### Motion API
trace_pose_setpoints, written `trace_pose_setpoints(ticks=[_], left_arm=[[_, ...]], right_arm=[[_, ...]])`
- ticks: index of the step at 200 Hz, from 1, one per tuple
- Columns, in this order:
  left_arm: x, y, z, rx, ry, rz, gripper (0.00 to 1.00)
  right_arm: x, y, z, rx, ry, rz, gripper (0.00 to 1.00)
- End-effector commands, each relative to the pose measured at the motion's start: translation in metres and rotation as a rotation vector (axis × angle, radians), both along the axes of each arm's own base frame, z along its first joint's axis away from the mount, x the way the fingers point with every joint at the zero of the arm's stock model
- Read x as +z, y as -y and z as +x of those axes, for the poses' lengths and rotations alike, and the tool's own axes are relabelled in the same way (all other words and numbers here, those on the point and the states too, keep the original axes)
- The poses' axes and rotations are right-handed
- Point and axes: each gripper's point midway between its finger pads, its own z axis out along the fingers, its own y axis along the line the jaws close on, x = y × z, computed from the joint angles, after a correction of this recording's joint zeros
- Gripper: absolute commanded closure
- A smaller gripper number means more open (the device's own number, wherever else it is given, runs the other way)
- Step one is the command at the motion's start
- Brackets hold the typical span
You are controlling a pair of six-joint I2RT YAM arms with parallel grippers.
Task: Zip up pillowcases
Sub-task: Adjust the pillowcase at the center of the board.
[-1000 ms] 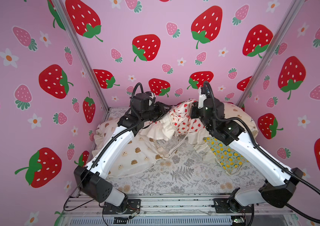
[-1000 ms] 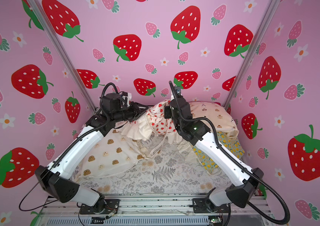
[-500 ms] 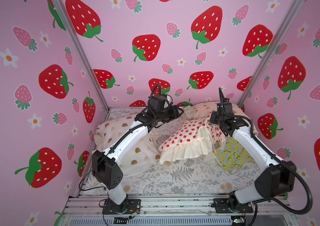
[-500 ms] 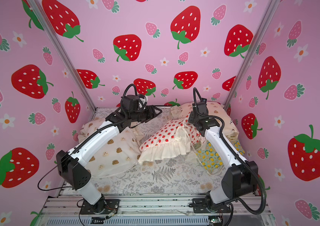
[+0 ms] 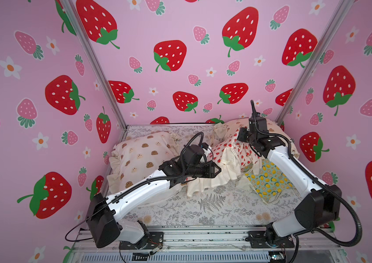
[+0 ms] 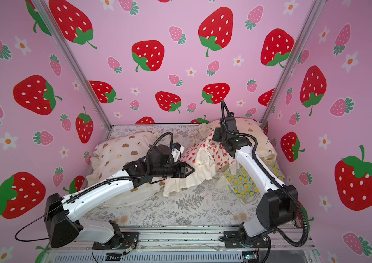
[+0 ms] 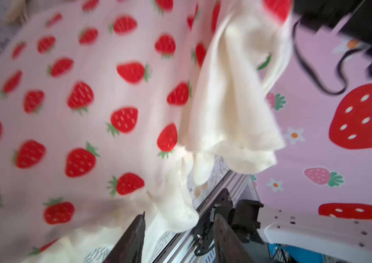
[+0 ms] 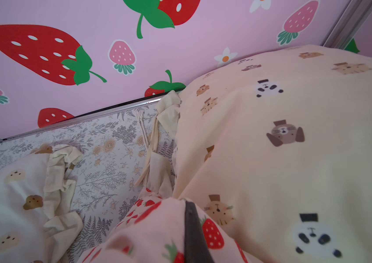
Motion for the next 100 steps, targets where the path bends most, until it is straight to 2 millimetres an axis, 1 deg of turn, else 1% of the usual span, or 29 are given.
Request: trace_pose_setpoints(ticks=[1, 13, 27, 43, 55, 62, 74, 80, 100], left_arm=[[-0.013, 0.003, 0.002, 0.009, 0.038, 0.019, 0.49], [-0.027, 0.006, 0.004, 0.004, 0.014, 0.044, 0.50], [-0.044, 0.006, 0.010, 0.025, 0.001, 0.090, 0.52], [-0.056, 0.009, 0.016, 0.038, 0.006, 0.109, 0.53], [-0.064, 0.006, 0.022, 0.067, 0.002, 0.132, 0.55], [-0.068, 0.001, 0.030, 0.105, 0.020, 0.152, 0.55], [-0.069, -0.004, 0.042, 0.151, 0.040, 0.156, 0.56], [-0.067, -0.003, 0.047, 0.156, 0.043, 0.143, 0.55], [-0.049, 0.012, 0.067, 0.148, 0.088, 0.115, 0.56]], right_arm=[[0.043, -0.027, -0.005, 0.068, 0.103, 0.076, 1.00], [0.059, -0.044, -0.010, 0.124, 0.146, 0.121, 1.00], [0.083, -0.072, -0.018, 0.236, 0.212, 0.211, 1.00], [0.114, -0.103, -0.030, 0.351, 0.280, 0.278, 1.00], [0.139, -0.123, -0.040, 0.442, 0.325, 0.326, 1.00], [0.153, -0.131, -0.046, 0.479, 0.354, 0.339, 1.00], [0.174, -0.132, -0.052, 0.485, 0.399, 0.324, 1.00], [0.184, -0.126, -0.054, 0.465, 0.426, 0.320, 1.00], [0.214, -0.102, -0.057, 0.413, 0.517, 0.262, 1.00]])
